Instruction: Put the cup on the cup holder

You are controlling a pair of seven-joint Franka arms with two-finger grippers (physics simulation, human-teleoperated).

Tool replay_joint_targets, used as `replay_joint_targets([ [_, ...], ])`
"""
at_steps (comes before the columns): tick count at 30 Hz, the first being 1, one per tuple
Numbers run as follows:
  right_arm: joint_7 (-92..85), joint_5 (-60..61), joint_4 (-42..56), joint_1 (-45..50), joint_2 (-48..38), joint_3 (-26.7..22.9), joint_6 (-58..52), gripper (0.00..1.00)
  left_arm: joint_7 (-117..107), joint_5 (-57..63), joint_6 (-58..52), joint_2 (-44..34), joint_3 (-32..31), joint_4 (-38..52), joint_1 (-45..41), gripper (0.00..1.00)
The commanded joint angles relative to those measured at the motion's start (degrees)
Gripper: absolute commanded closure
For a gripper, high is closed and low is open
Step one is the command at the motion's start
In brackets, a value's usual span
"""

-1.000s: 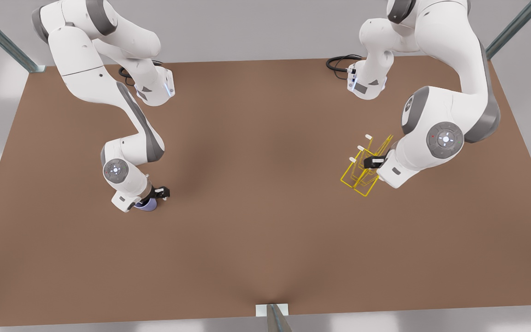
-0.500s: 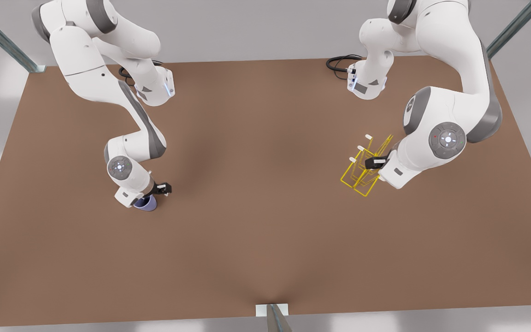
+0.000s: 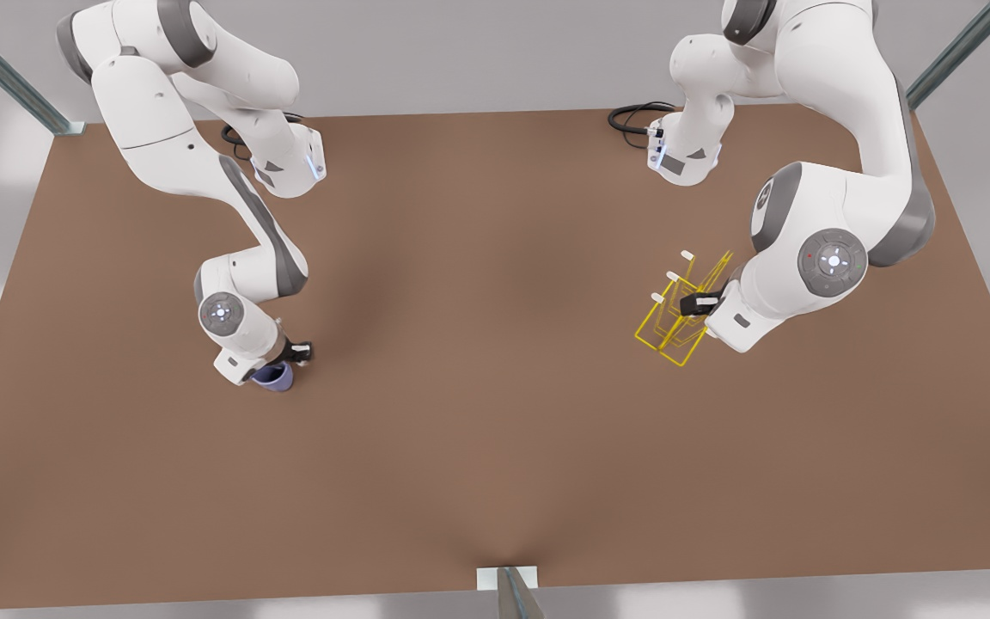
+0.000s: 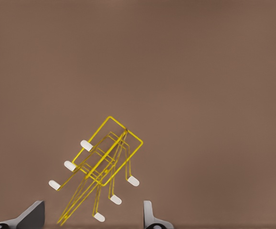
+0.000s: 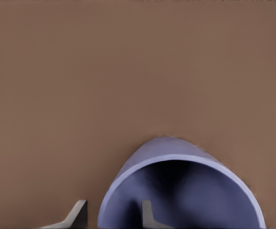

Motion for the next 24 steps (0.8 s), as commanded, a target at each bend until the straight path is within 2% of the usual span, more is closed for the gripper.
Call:
replay_joint_targets([
  [1,1.29,-1.08,0.02,-0.04,-0.01,0.01,0.16,0.79,-0.19,-0.01,-0.04,-0.06,-0.01,0.03,0.14,0.0],
  [9,1.12,-0.99,0.19,-0.39,-0.97,0.19,-0.98,0.79,-0.28,0.08,-0.04,0.12,-0.01,-0.06,-0.56,0.0],
  [15,3.14,-0.46,3.27,-1.44,-2.64,2.56,-5.64,0.79,-0.37,-0.1,-0.39,-0.06,-0.01,0.03,-0.03,0.0],
  [17,5.51,-0.2,9.33,-0.48,-1.5,3.79,-10.03,0.79,-0.37,-0.19,-0.47,-0.14,-0.01,0.03,0.14,0.0],
  [21,12.1,1.38,25.23,8.92,4.65,3.53,-19.61,0.79,-0.37,-0.27,-0.56,0.12,-0.01,-0.24,0.05,0.0],
  [23,15.88,1.74,31.83,15.69,8.34,0.9,-22.25,0.79,-0.28,-0.19,-0.56,0.12,-0.09,0.02,0.14,0.0],
  [24,17.73,3.4,36.75,21.49,11.07,-2.62,-23.57,0.79,-0.37,-0.27,-0.74,0.03,-0.09,-0.33,0.05,0.0],
])
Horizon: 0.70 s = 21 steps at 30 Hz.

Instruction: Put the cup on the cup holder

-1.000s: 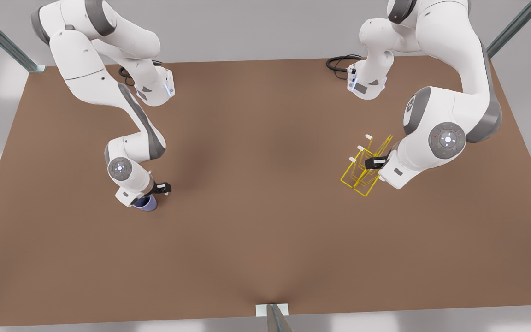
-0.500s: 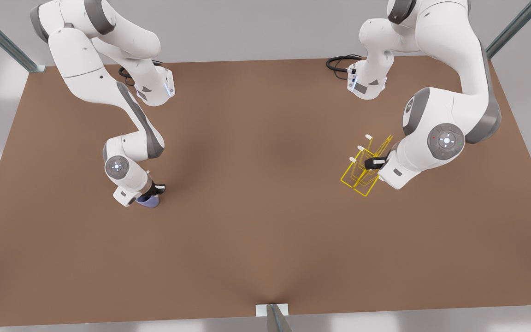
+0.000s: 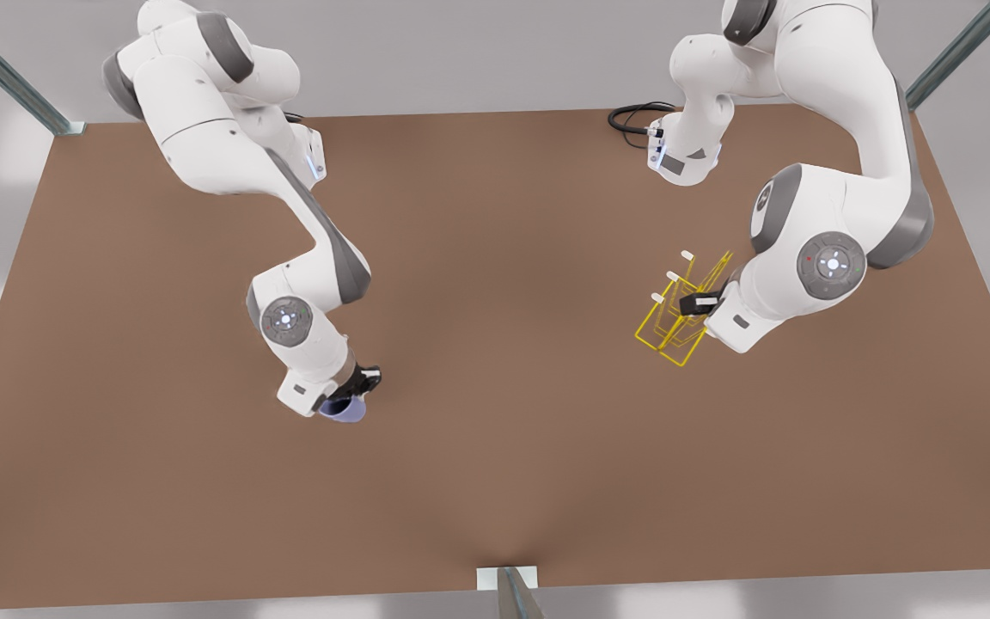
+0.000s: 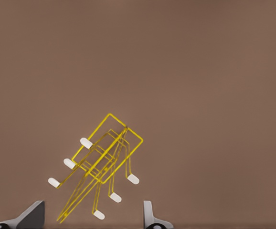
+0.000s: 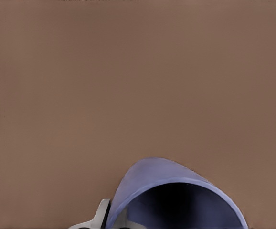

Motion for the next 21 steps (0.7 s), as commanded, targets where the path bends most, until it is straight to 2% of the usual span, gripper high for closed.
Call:
replay_joint_targets([
  [1,13.37,3.47,5.17,7.32,2.69,-4.83,-8.59,0.79,-0.14,-0.02,-0.26,-0.07,0.01,-0.04,-0.3,0.0],
  [3,15.12,12.26,9.3,21.72,5.07,-17.66,-8.68,0.79,-0.23,0.07,-0.78,0.01,0.01,-0.13,-0.38,0.0],
  [4,17.06,14.99,9.57,25.34,5.33,-20.13,-8.77,0.79,-0.14,0.07,-0.96,0.01,0.01,-0.13,-0.3,0.0],
  [7,25.75,17.81,15.63,29.57,10.51,-20.22,-8.68,0.79,-0.23,-0.02,-1.57,0.72,0.01,-0.13,0.06,0.0],
  [12,29.63,24.31,29.69,33.26,19.92,-24.7,-10.61,0.79,-0.32,0.16,-1.57,1.24,0.01,-0.04,-0.3,0.0],
  [14,29.81,28.52,31.98,32.47,22.38,-24.7,-6.31,0.79,-2.96,0.16,-1.66,1.33,0.01,-0.13,-0.47,0.0],
  [16,37.71,34.51,32.07,30.89,23.97,-24.0,6.87,0.79,-2.96,0.07,-1.66,1.33,-0.07,-0.13,-0.47,0.0],
  [18,42.55,34.94,31.89,29.4,24.05,-20.23,15.04,0.79,-2.96,0.16,-1.66,1.33,0.01,-0.13,-0.47,0.0],
  [19,45.7,35.03,31.55,27.29,24.05,-15.4,20.92,0.79,-3.13,0.07,-1.66,1.33,0.01,-0.13,-0.47,0.0],
  [21,46.94,35.03,31.02,25.71,24.14,-8.73,25.59,0.79,-4.27,0.07,-1.66,1.33,-0.07,-0.13,-0.56,0.0],
])
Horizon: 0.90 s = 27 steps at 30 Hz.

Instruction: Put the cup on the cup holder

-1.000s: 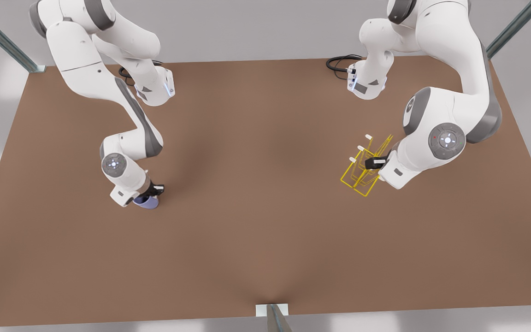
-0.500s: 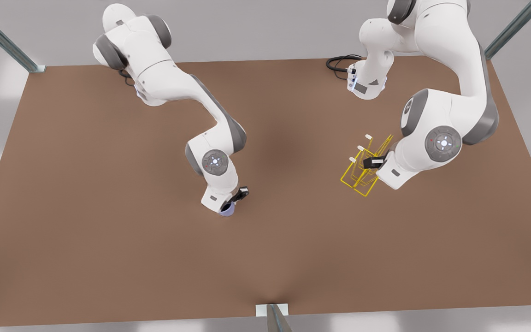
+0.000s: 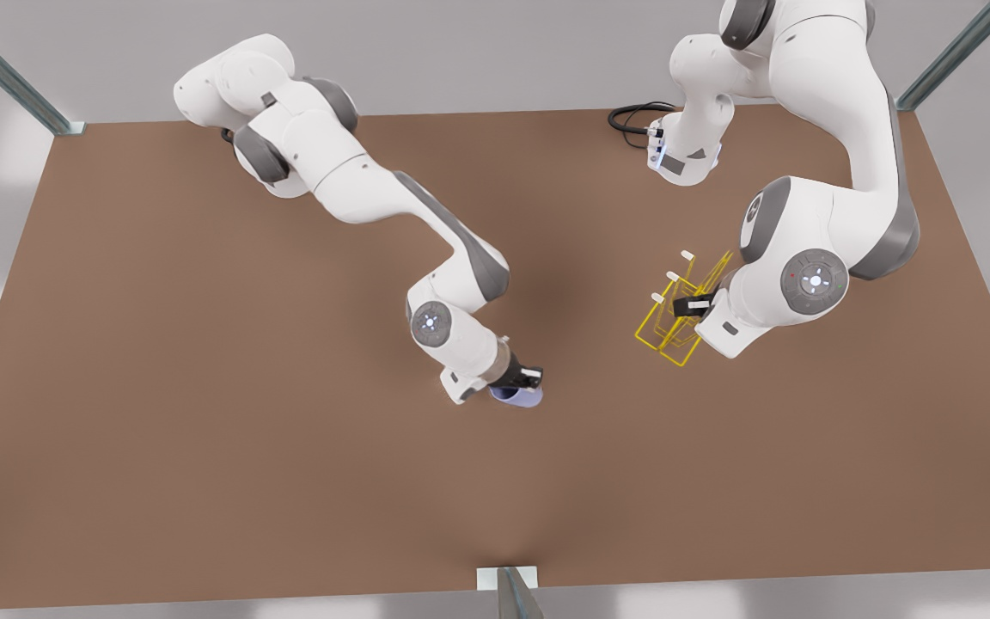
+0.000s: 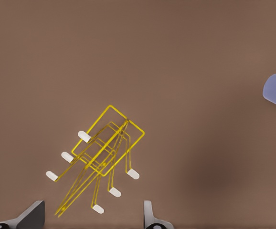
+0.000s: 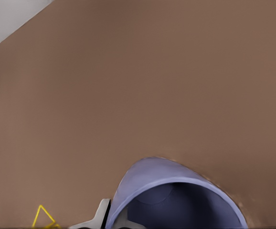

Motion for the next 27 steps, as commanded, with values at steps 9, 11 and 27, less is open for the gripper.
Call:
replay_joint_targets([
  [9,12.56,0.04,0.13,-7.94,8.21,15.68,20.03,0.79,-14.69,-2.3,0.74,0.79,-0.46,0.06,-0.14,0.0],
  [11,12.3,0.04,0.57,-8.12,9.0,15.68,20.38,0.79,-16.55,-5.21,0.57,2.11,-0.54,-0.65,-3.66,0.0],
  [27,3.77,-3.21,2.42,-7.24,14.36,17.17,22.58,0.0,-129.31,-0.11,25.17,17.75,5.17,11.92,-13.76,0.0],
])
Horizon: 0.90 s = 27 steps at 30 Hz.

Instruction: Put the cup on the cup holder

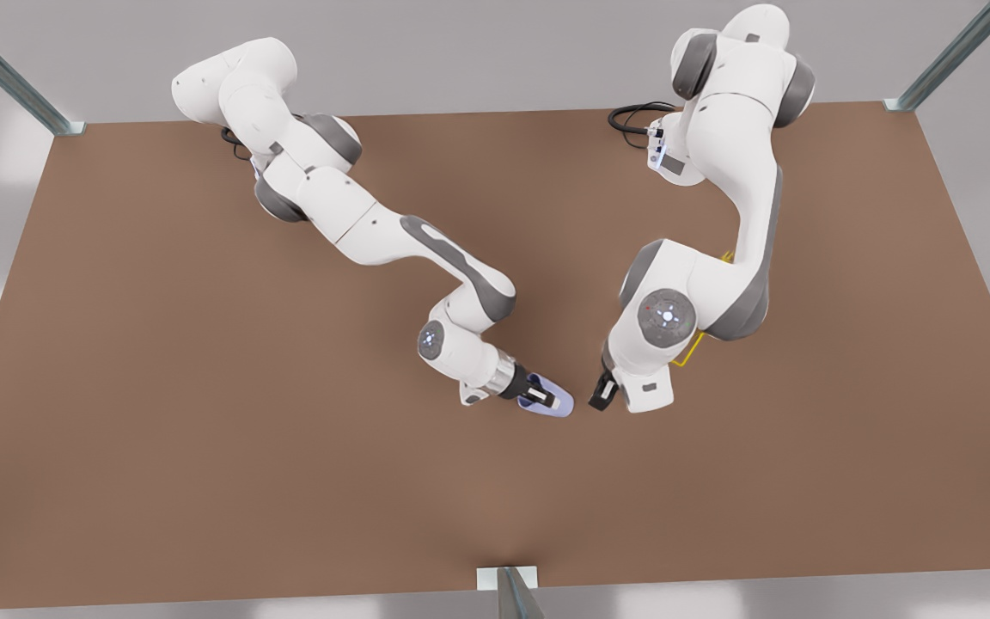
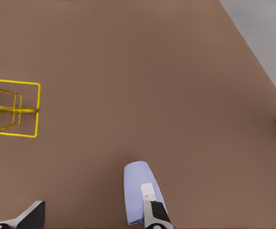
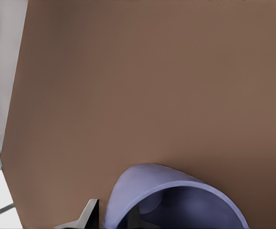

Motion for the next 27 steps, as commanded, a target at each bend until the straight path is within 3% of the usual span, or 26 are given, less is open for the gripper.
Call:
replay_joint_targets([
  [1,-4.52,-0.36,-0.21,-0.23,-0.13,0.02,0.37,0.0,-62.01,1.3,6.97,1.27,0.78,0.34,-0.63,0.0],
  [5,-4.52,-0.36,-0.48,-0.93,-0.13,0.02,0.28,0.0,-61.92,1.3,13.57,3.03,0.78,0.6,-1.24,0.0],
  [11,-4.78,-0.97,-2.15,-3.13,-0.22,0.81,0.1,0.0,-61.04,0.77,15.07,6.28,-1.15,1.31,-2.65,0.0],
  [16,-4.78,-11.61,-9.35,-13.5,-0.92,11.61,0.19,0.0,-55.24,0.86,15.94,8.65,-1.51,1.66,-6.07,0.0],
  [18,-4.61,-14.15,-14.88,-17.89,-2.94,14.52,0.19,0.0,-53.58,0.86,15.94,8.57,-0.98,2.44,-5.73,0.0],
  [21,-4.43,-20.92,-24.11,-28.7,-4.78,22.6,0.28,0.0,-49.27,1.13,16.03,8.65,-0.72,2.62,-5.37,0.0],
  [24,-5.05,-21.1,-32.82,-38.11,-10.49,26.38,-1.21,0.0,-37.14,1.3,15.94,10.15,-0.81,1.66,-7.04,0.0],
  [27,-5.31,-21.28,-35.63,-47.68,-20.86,26.91,-18.6,0.0,-27.29,2.36,15.86,11.29,-0.81,-0.1,-7.13,0.0],
])
